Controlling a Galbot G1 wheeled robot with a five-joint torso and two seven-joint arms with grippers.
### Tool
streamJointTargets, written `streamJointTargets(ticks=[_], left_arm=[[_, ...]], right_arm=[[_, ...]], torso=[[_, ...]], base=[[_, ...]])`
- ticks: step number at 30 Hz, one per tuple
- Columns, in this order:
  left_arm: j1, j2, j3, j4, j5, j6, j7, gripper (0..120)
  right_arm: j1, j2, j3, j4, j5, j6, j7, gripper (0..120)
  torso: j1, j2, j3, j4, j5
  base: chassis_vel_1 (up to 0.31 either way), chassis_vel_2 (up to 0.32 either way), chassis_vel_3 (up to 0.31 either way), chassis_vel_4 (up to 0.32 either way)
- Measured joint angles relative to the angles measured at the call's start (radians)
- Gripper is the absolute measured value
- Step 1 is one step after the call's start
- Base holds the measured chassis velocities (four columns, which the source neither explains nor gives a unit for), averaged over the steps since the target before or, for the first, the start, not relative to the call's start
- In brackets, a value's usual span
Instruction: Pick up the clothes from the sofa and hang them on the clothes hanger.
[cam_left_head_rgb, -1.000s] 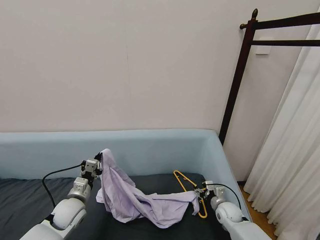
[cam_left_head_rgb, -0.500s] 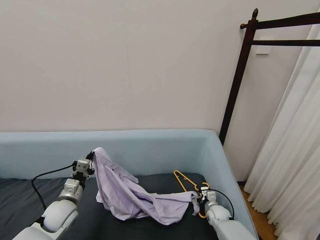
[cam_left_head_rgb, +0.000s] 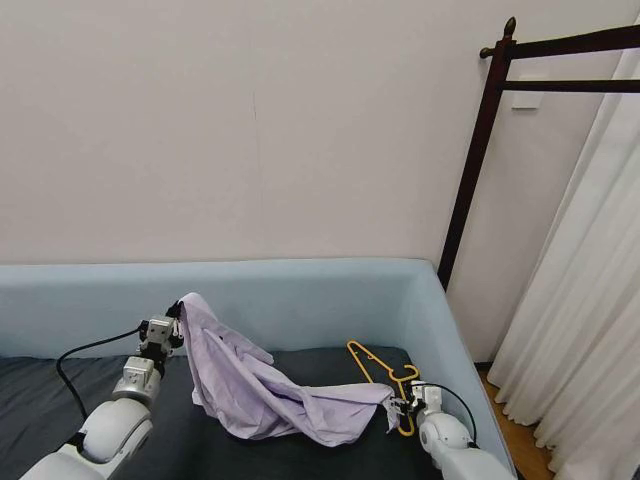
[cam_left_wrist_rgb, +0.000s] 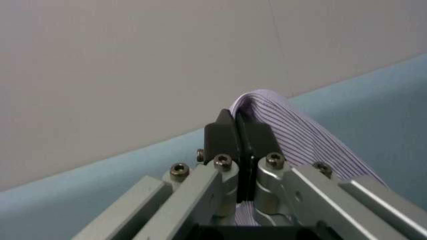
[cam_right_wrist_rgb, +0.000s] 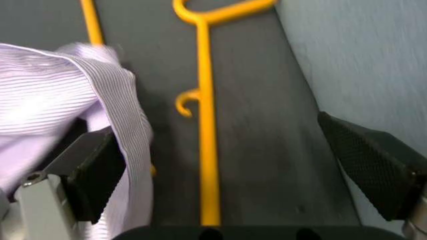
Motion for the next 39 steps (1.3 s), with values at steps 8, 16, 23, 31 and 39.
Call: streamJointTargets(ticks=[8,16,23,31,39], left_arm=[[-0.009,-0.003,0.008,0.000,0.001,-0.001,-0.001,0],[-0.018,0.000,0.008,0.013,0.000,-0.005,-0.001,0],[-0.020,-0.004,0.012,0.016,0.002,-0.013,0.000,0],[-0.019,-0.007,0.013,0.012,0.005,-0.017,0.000,0],[-0.014,-0.005,0.008,0.018,0.005,-0.027,-0.002,0]], right_arm=[[-0.038,-0.015,0.021,0.056,0.092,-0.012,0.050,100],[-0.177,-0.080,0.002,0.298,0.241,-0.051,0.084,97],[-0.156,-0.073,0.000,0.232,0.193,0.025,0.176,93],[-0.100,-0.034,0.003,0.161,0.178,-0.012,0.220,93],[-0.115,-0.021,-0.007,0.201,0.276,-0.001,0.154,83]], torso=[[0.000,0.000,0.000,0.0002,0.0000],[0.000,0.000,0.000,-0.0001,0.0000],[0.000,0.000,0.000,0.0000,-0.0001],[0.000,0.000,0.000,0.0003,-0.0001],[0.000,0.000,0.000,0.0001,-0.0002]], base=[[0.000,0.000,0.000,0.000],[0.000,0.000,0.000,0.000],[0.000,0.000,0.000,0.000],[0.000,0.000,0.000,0.000],[0.000,0.000,0.000,0.000]])
